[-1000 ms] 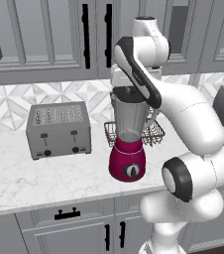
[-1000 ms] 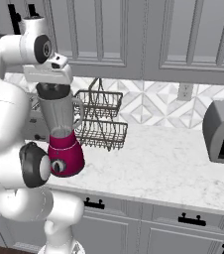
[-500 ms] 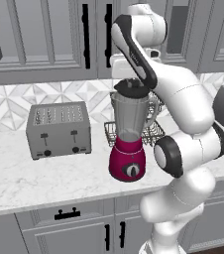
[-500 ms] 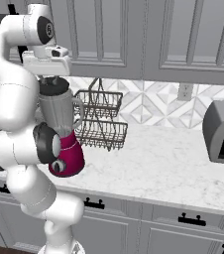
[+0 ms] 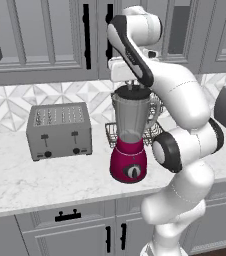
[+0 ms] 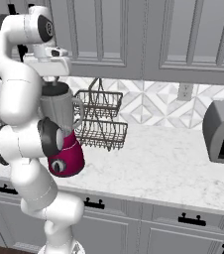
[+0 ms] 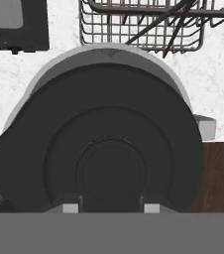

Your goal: Close the lid blender by securely placing the lid on top.

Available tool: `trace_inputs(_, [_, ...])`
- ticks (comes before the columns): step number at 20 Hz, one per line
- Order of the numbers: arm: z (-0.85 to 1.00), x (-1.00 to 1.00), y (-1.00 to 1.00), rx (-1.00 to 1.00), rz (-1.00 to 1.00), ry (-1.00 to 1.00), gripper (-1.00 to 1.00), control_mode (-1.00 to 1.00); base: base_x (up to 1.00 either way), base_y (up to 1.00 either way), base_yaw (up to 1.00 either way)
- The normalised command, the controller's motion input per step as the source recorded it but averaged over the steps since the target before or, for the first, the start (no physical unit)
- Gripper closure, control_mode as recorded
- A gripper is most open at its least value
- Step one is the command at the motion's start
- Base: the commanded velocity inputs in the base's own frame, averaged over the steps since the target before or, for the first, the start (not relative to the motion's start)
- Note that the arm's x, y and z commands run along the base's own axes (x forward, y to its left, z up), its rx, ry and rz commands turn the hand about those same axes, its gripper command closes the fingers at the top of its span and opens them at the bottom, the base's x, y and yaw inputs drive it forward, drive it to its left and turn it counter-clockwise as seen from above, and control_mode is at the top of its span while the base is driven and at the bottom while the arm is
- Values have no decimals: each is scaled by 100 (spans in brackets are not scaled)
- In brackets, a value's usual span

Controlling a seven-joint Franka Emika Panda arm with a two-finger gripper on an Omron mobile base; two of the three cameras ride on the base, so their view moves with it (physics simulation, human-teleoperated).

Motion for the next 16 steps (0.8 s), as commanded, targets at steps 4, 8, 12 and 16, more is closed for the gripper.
trace_inputs(4, [-26, 0, 0, 0, 0, -17, 100, -100, 0, 0, 0])
trace_inputs(8, [-23, 0, 0, 0, 0, -22, 100, -100, 0, 0, 0])
trace_inputs(12, [-31, 0, 0, 0, 0, -18, 100, -100, 0, 0, 0])
trace_inputs(16, [-27, 0, 0, 0, 0, -12, 100, -100, 0, 0, 0])
